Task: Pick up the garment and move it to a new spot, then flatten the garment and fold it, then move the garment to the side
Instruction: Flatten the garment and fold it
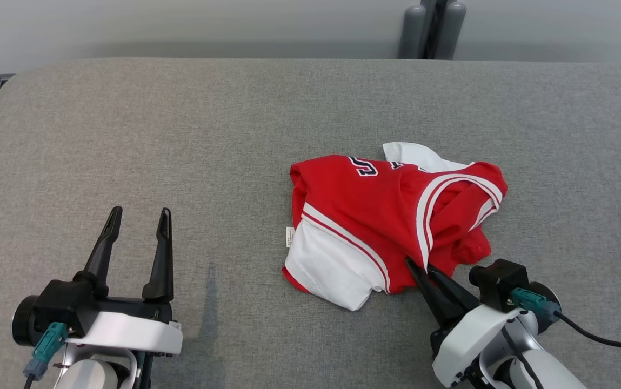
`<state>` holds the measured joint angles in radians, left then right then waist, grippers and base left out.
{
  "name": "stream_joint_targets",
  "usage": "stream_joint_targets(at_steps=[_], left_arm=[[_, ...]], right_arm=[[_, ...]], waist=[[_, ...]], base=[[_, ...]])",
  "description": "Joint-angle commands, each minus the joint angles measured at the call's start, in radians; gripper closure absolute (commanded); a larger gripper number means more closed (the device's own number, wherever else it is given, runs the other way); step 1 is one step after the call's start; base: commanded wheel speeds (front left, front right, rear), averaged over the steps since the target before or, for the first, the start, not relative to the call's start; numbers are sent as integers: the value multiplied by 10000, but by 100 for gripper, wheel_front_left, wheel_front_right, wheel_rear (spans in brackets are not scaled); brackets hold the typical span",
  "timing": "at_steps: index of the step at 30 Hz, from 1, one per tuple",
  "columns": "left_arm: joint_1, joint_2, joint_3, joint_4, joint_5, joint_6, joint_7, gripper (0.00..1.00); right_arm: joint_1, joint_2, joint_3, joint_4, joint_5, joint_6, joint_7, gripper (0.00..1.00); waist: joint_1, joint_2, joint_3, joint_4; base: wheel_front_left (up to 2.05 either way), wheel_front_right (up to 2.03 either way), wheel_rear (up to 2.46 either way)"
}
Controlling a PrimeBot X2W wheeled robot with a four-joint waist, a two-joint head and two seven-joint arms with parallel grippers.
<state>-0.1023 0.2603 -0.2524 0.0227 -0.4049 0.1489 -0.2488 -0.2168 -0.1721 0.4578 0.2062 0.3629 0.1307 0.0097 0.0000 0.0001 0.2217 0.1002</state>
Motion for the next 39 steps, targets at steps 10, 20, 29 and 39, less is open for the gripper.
stream_joint_targets(at_steps=[10,20,29,39], left_arm=[[-38,51,276,126,77,-47,-126,0],[-180,56,299,93,151,-97,-152,0],[-541,9,252,188,216,-176,-154,0],[-737,-34,191,401,271,-299,-159,0]], right_arm=[[-586,-647,-294,-2404,-472,1,-125,100],[-853,-1498,-2716,-2537,-215,0,886,100],[-1247,-1666,-3298,671,762,1,396,100],[-2374,-1684,-2233,3400,1651,1,-1584,0]], waist=[[0,-1,-248,-580],[0,-1,-113,-1074],[0,-1,286,-1105],[0,-1,392,-1002]], base=[[0,0,0],[0,0,0],[0,0,0],[0,0,0]])
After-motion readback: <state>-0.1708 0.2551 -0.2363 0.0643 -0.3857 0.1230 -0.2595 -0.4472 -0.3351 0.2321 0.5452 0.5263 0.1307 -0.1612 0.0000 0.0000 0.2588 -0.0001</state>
